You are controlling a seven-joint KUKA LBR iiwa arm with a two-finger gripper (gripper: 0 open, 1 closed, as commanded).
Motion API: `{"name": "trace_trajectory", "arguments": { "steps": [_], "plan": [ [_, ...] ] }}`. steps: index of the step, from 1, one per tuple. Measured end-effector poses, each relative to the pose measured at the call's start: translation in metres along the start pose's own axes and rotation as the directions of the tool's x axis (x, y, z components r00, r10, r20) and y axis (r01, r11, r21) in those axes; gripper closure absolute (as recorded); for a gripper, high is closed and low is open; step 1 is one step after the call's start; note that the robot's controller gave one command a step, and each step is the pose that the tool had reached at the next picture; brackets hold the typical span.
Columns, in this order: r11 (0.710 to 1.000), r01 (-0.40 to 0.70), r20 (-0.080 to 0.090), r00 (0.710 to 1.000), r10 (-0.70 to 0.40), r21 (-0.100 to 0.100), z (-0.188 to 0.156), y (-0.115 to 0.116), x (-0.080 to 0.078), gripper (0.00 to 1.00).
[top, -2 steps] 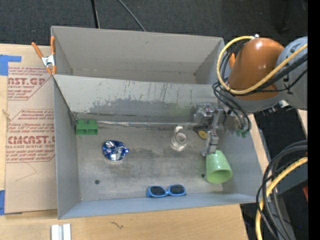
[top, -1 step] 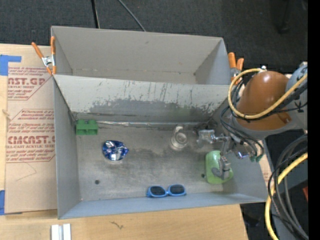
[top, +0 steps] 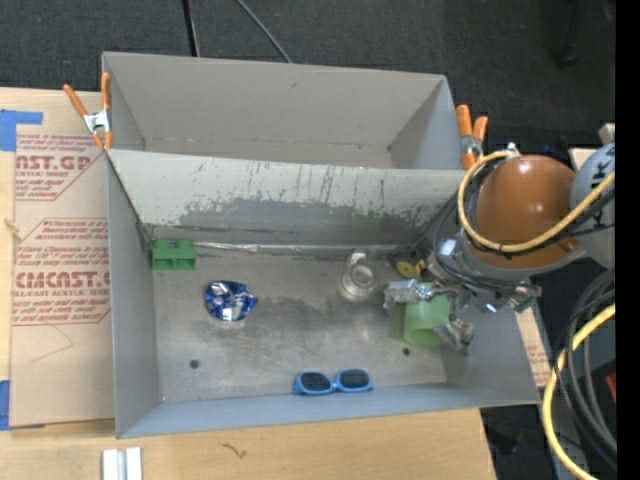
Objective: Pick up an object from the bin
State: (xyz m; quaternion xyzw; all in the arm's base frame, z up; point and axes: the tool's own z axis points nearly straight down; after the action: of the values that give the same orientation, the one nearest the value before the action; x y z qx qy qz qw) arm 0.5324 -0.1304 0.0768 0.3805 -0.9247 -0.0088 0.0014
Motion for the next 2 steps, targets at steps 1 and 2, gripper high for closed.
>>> {"name": "trace_trajectory", "arguments": {
  "steps": [1,2],
  "plan": [
    [1.000,-0.002,0.000,1.000,0.002,0.017,0.000,-0.006,0.005,1.00],
    [1.000,0.002,0.002,1.000,-0.002,0.025,-0.127,0.001,0.009,1.00]
  ]
}}
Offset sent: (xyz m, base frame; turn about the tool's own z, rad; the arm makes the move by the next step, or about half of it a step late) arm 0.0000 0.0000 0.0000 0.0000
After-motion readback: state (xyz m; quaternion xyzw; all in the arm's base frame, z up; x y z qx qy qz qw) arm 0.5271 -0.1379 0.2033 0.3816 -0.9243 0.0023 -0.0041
